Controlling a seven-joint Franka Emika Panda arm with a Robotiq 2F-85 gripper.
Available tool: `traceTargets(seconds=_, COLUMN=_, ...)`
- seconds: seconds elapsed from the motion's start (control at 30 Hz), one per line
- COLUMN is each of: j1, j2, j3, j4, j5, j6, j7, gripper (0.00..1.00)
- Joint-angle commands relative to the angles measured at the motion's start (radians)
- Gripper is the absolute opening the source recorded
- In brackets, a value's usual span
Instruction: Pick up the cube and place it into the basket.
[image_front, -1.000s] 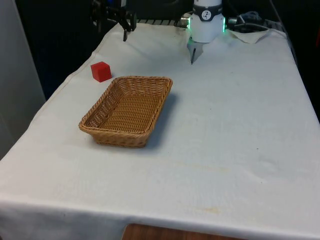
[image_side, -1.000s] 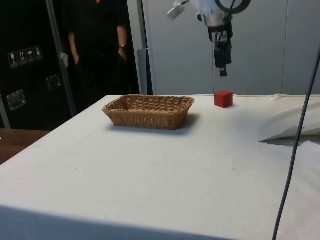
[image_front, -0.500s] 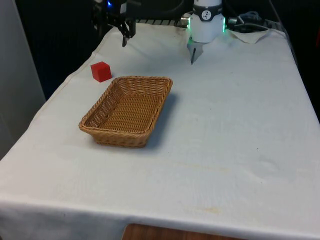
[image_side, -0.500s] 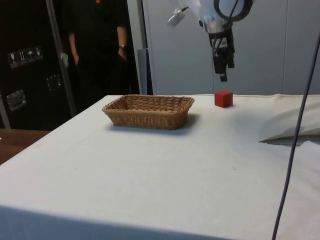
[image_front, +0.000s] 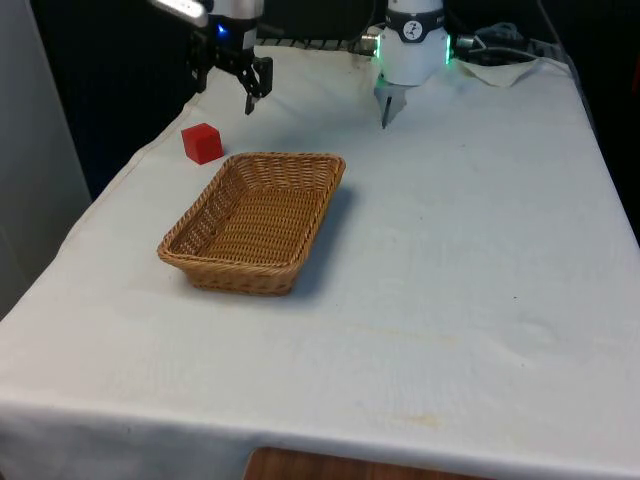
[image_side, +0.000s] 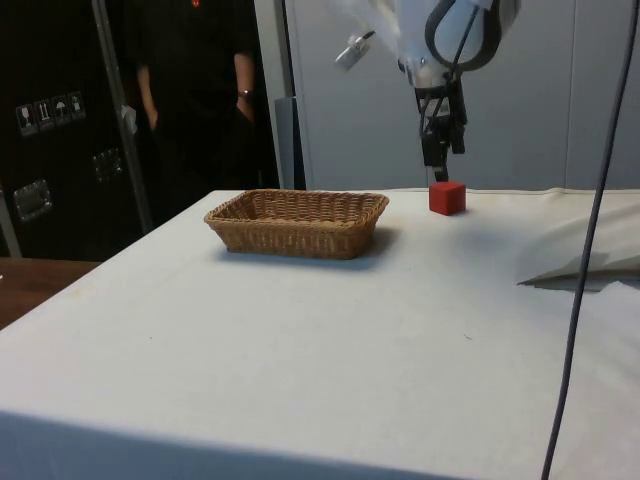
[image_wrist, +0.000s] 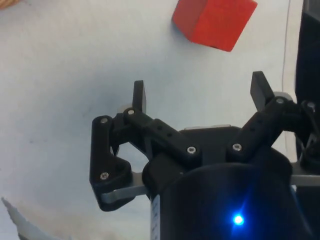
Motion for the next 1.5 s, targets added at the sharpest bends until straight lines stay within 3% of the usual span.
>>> traceTargets(seconds=0.0, j1=-0.009, j2=-0.007, j3=0.006, j4=-0.011, j5=0.021, j6=0.018, j7=-0.020, gripper=1.00)
traceTargets(seconds=0.03, j1=0.000, j2=0.000, j3=0.000, j4=0.000, j5=0.000, j6=0.000, j7=0.000, gripper=1.00)
traceTargets(seconds=0.07, j1=-0.010, j2=0.000, j3=0.005, j4=-0.012, j5=0.031, j6=0.028, j7=-0.027, gripper=1.00)
traceTargets(seconds=0.13, j1=-0.016, j2=0.019, j3=0.001, j4=-0.014, j5=0.063, j6=0.055, j7=-0.054, gripper=1.00)
traceTargets(seconds=0.27, j1=-0.018, j2=0.038, j3=-0.009, j4=-0.015, j5=0.100, j6=0.079, j7=-0.088, gripper=1.00)
traceTargets(seconds=0.3, j1=-0.006, j2=0.052, j3=-0.017, j4=-0.004, j5=0.087, j6=0.068, j7=-0.070, gripper=1.00)
traceTargets(seconds=0.33, j1=-0.019, j2=0.041, j3=-0.010, j4=-0.016, j5=0.109, j6=0.084, j7=-0.096, gripper=1.00)
traceTargets(seconds=0.53, j1=-0.028, j2=0.050, j3=-0.014, j4=-0.014, j5=0.174, j6=0.105, j7=-0.155, gripper=1.00)
traceTargets(seconds=0.57, j1=-0.013, j2=0.067, j3=-0.029, j4=-0.005, j5=0.158, j6=0.095, j7=-0.136, gripper=1.00)
traceTargets(seconds=0.6, j1=-0.029, j2=0.050, j3=-0.014, j4=-0.013, j5=0.186, j6=0.107, j7=-0.165, gripper=1.00)
traceTargets(seconds=0.83, j1=-0.034, j2=0.049, j3=-0.011, j4=-0.009, j5=0.284, j6=0.117, j7=-0.242, gripper=1.00)
traceTargets(seconds=0.87, j1=-0.017, j2=0.069, j3=-0.029, j4=0.002, j5=0.269, j6=0.109, j7=-0.224, gripper=1.00)
traceTargets(seconds=0.9, j1=-0.035, j2=0.050, j3=-0.011, j4=-0.009, j5=0.298, j6=0.116, j7=-0.253, gripper=1.00)
traceTargets(seconds=0.97, j1=-0.037, j2=0.059, j3=-0.007, j4=-0.007, j5=0.342, j6=0.116, j7=-0.283, gripper=1.00)
traceTargets(seconds=1.1, j1=-0.038, j2=0.082, j3=0.000, j4=-0.001, j5=0.398, j6=0.116, j7=-0.317, gripper=1.00)
traceTargets(seconds=1.13, j1=-0.018, j2=0.100, j3=-0.027, j4=0.013, j5=0.389, j6=0.108, j7=-0.308, gripper=1.00)
traceTargets(seconds=1.17, j1=-0.038, j2=0.095, j3=0.005, j4=0.004, j5=0.422, j6=0.116, j7=-0.329, gripper=1.00)
traceTargets(seconds=1.33, j1=-0.043, j2=0.127, j3=0.018, j4=0.024, j5=0.482, j6=0.111, j7=-0.354, gripper=1.00)
traceTargets(seconds=1.37, j1=-0.018, j2=0.134, j3=-0.019, j4=0.032, j5=0.448, j6=0.105, j7=-0.333, gripper=1.00)
traceTargets(seconds=1.4, j1=-0.043, j2=0.134, j3=0.021, j4=0.029, j5=0.495, j6=0.110, j7=-0.360, gripper=1.00)
traceTargets(seconds=1.47, j1=-0.044, j2=0.156, j3=0.029, j4=0.042, j5=0.533, j6=0.107, j7=-0.375, gripper=1.00)
